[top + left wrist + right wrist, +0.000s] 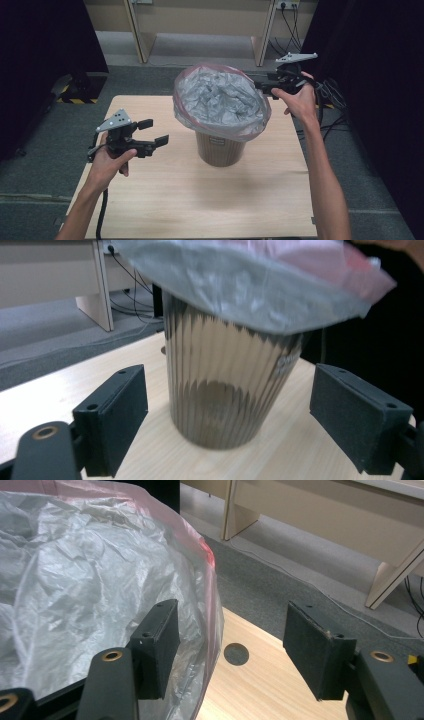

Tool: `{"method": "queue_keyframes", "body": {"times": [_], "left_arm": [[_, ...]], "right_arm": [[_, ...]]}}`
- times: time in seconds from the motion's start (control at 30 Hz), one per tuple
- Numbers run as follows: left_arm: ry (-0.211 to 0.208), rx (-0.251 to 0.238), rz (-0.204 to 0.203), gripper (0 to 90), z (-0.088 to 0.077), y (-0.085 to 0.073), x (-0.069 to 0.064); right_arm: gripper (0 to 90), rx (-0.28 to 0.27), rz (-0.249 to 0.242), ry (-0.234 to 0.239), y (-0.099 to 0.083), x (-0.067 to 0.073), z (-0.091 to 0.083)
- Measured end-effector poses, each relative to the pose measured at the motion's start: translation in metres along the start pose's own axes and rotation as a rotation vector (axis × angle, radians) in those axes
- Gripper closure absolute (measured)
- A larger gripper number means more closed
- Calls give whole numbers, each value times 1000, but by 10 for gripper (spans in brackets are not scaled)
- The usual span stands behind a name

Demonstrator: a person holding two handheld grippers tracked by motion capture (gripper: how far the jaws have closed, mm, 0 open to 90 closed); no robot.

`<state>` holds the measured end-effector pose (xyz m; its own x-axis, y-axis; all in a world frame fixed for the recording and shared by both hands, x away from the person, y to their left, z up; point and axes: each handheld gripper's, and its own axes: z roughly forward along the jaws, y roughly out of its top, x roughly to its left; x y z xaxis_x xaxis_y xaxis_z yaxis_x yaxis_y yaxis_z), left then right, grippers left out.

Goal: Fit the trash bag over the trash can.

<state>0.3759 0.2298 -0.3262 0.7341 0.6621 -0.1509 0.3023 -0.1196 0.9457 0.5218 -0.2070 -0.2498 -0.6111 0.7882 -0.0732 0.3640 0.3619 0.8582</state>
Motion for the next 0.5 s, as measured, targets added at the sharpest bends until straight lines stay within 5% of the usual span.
{"method": "queue_keyframes", "body": {"times": [0.5], "left_arm": [[-65,-5,-45,148,15,45,-7]], "right_arm": [[395,32,0,5,-6,1,10]]}}
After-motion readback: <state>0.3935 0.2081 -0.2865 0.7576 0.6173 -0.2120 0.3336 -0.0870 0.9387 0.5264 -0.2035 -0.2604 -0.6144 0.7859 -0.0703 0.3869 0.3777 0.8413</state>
